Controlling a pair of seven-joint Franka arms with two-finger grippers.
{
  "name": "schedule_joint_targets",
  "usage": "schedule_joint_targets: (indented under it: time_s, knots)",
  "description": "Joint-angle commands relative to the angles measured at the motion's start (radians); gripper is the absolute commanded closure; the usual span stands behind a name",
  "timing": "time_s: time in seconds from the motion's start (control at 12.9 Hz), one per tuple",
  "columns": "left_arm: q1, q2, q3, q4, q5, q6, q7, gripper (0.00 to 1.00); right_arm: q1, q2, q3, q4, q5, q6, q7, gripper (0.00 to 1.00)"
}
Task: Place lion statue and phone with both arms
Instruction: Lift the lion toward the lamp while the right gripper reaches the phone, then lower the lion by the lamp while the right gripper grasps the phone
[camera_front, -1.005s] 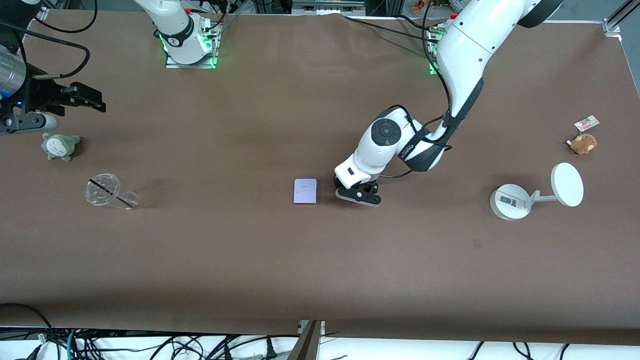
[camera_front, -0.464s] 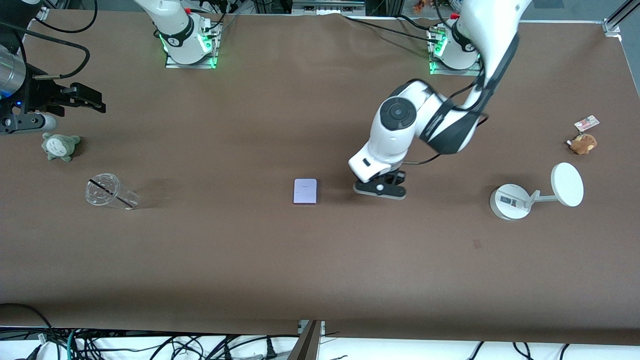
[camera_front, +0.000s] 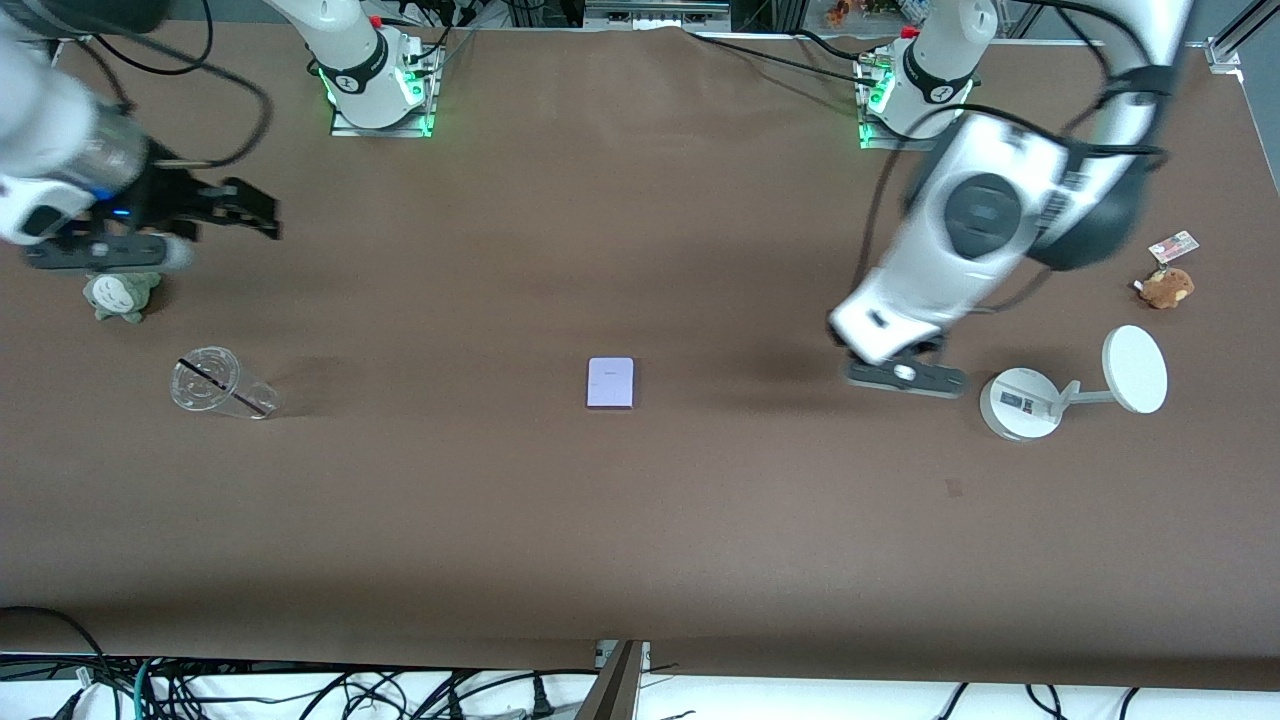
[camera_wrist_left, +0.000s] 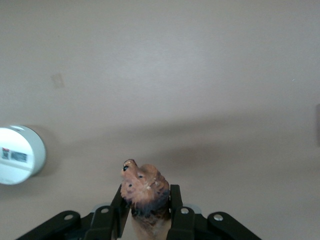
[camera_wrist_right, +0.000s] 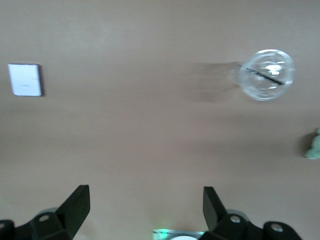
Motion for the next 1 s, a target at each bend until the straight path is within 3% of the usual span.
schedule_joint_targets:
  time_s: [0.0, 0.39, 0.77, 0.93]
  knots:
    - [0.149, 0.0, -0.012, -0.026, -0.053, -0.001, 0.274, 0.89, 0.117, 0.07, -0.005, 0.022, 0.015, 0.072, 0.134, 0.0]
    - [0.257, 0.101, -0.01, -0.032, -0.052, 0.019, 0.492, 0.91, 0.286, 0.24, -0.005, 0.043, 0.04, 0.258, 0.346, 0.0]
    - [0.282, 0.192, -0.01, -0.036, -0.052, 0.144, 0.589, 0.89, 0.409, 0.562, -0.005, 0.339, 0.037, 0.312, 0.502, 0.0]
    - [0.289, 0.221, -0.009, -0.037, -0.05, 0.166, 0.626, 0.89, 0.446, 0.634, -0.008, 0.362, 0.029, 0.376, 0.518, 0.0]
